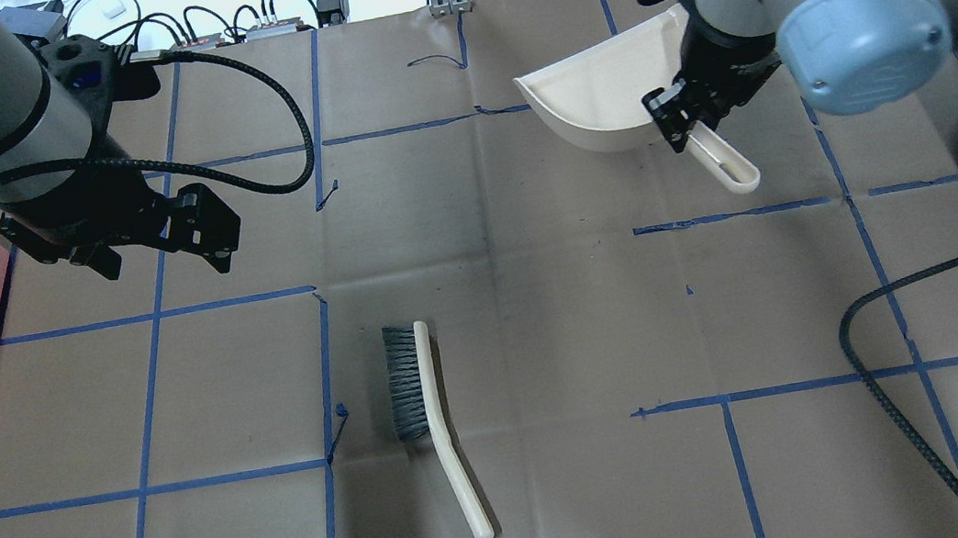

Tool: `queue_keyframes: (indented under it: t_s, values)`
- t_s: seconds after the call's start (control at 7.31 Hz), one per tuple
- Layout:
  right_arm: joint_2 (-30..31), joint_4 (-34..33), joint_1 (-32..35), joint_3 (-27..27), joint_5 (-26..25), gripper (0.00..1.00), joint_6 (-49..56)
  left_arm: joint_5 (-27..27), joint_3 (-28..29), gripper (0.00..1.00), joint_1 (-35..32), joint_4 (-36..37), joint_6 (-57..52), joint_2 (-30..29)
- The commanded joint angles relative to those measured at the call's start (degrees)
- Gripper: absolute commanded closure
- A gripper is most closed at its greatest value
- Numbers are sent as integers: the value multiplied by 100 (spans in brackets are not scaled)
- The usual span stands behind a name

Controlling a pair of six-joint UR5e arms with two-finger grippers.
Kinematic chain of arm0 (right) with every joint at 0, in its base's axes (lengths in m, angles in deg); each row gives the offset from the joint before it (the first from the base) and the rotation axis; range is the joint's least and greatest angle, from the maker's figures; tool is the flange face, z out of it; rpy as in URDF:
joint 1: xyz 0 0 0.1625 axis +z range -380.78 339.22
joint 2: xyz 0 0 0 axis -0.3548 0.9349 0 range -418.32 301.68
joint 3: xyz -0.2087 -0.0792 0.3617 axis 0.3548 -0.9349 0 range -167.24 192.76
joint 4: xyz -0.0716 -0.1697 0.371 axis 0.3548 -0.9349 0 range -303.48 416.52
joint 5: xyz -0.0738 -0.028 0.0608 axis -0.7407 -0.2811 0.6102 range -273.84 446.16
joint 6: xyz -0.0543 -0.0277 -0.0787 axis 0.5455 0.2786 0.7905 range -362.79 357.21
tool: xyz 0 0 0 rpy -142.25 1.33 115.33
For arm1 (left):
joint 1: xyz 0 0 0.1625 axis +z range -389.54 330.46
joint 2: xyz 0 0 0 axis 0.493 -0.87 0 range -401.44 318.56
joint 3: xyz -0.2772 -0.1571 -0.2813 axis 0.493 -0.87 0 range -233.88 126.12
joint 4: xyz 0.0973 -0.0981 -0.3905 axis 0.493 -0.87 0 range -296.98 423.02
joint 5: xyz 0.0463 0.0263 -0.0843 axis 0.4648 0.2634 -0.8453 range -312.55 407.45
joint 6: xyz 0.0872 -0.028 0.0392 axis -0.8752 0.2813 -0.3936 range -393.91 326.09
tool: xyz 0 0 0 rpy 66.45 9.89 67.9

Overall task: Sweep and dump trash in nearest bin
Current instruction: 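Bring the empty dustpan back over the table with the right gripper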

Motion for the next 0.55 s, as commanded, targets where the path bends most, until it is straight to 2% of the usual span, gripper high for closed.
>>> queue_keyframes:
  t_s: [0.0, 0.27, 0.41]
  values:
    - [-818, -90, 770, -713, 2, 96, -1097, 1, -10, 0, -9, -8, 0, 7]
    - [-1653, -378, 1385, -1163, -16, 95, -1942, 1, -10, 0, -9, -9, 0, 7]
    - [-1979, -624, 1623, -1182, -68, 95, -2128, 9, -10, 0, -9, -9, 0, 7]
